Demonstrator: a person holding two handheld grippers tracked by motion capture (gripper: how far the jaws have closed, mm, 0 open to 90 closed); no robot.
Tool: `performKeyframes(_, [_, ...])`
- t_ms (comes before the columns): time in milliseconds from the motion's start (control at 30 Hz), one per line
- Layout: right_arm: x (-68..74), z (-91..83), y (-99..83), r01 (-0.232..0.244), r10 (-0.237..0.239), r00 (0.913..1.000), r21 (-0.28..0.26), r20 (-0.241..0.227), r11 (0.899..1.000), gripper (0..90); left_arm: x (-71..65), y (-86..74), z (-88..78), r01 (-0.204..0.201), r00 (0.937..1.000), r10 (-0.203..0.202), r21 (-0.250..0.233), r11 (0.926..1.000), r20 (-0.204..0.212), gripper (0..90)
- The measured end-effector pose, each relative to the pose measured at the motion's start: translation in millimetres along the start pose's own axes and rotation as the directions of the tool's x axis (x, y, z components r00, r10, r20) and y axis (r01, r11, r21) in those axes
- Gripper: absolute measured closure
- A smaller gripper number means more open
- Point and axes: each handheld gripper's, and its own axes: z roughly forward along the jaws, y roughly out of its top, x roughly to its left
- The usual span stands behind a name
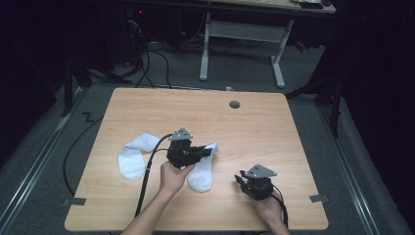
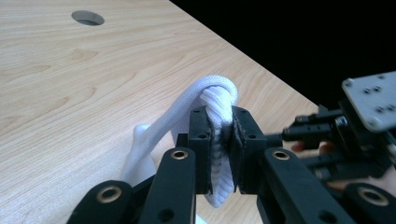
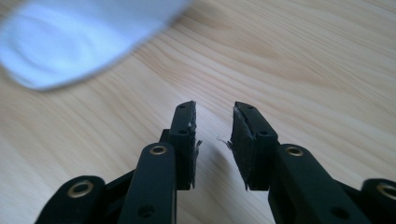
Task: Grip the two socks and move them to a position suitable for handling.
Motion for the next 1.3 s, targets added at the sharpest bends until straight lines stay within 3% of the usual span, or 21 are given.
performKeyframes(133, [18.4, 12.7, 15.6, 0.019, -0.021, 0.997, -0.019, -0.074, 1.0, 71.1, 4.1, -0.8, 4.0, 0.019, 0.9998, -0.019, 0.002, 0.9998, -0.003, 80.0])
performKeyframes(167, [18.4, 12.7, 15.6, 0.019, -0.021, 0.997, -0.019, -0.074, 1.0, 71.1, 4.1, -0.8, 4.0, 0.019, 0.9998, -0.019, 0.002, 0.9998, -0.003, 80.0])
performKeyframes(200, [27.2, 19.6, 21.3, 0.027, -0.03, 0.9946, -0.029, -0.099, 0.999, 70.5, 5.7, -1.2, 5.8, 0.027, 0.9996, -0.027, 0.002, 0.9996, -0.007, 79.9])
performKeyframes(467, [55.2, 41.2, 39.1, 0.054, -0.06, 0.9851, -0.042, -0.161, 0.998, 68.5, 8.0, -3.4, 9.8, 0.032, 0.9994, -0.032, 0.01, 0.9994, -0.015, 79.9])
performKeyframes(600, [59.8, 51.5, 37.3, 0.076, -0.073, 0.9832, 0.012, -0.168, 0.997, 67.9, 10.5, -4.1, 10.0, 0.044, 0.9989, -0.044, 0.003, 0.999, -0.019, 79.8])
performKeyframes(933, [61.9, 36.6, 24.4, 0.092, -0.089, 0.9773, 0.009, -0.193, 0.996, 68.0, 21.7, -4.9, 12.5, 0.078, 0.9934, -0.079, -0.006, 0.9969, -0.084, 78.7])
performKeyframes(1067, [64.5, 29.1, 18.0, 0.109, -0.107, 0.9747, 0.002, -0.196, 0.994, 68.3, 28.4, -7.1, 18.2, 0.113, 0.9862, -0.112, 0.001, 0.9936, -0.122, 78.0])
performKeyframes(1133, [65.1, 27.4, 16.5, 0.114, -0.112, 0.9729, -0.002, -0.202, 0.993, 68.4, 34.2, -8.7, 22.9, 0.152, 0.9781, -0.15, 0.004, 0.9884, -0.145, 77.2])
performKeyframes(1167, [65.1, 27.4, 16.5, 0.114, -0.112, 0.9729, -0.002, -0.202, 0.993, 68.4, 34.2, -8.7, 22.9, 0.152, 0.9781, -0.15, 0.004, 0.9884, -0.145, 76.6])
performKeyframes(1200, [64.6, 26.4, 15.7, 0.121, -0.119, 0.9709, -0.002, -0.208, 0.993, 68.4, 38.3, -9.9, 25.4, 0.177, 0.972, -0.173, 0.009, 0.9842, -0.159, 76.0])
performKeyframes(1267, [64.5, 26.0, 15.2, 0.122, -0.12, 0.9702, -0.003, -0.211, 0.993, 68.5, 41.5, -11.7, 28.7, 0.183, 0.9656, -0.176, 0.018, 0.9829, -0.191, 74.4])
performKeyframes(1300, [64.5, 26.0, 15.2, 0.122, -0.12, 0.9702, -0.003, -0.211, 0.993, 68.5, 41.5, -11.7, 28.7, 0.183, 0.9656, -0.176, 0.018, 0.9829, -0.191, 73.5])
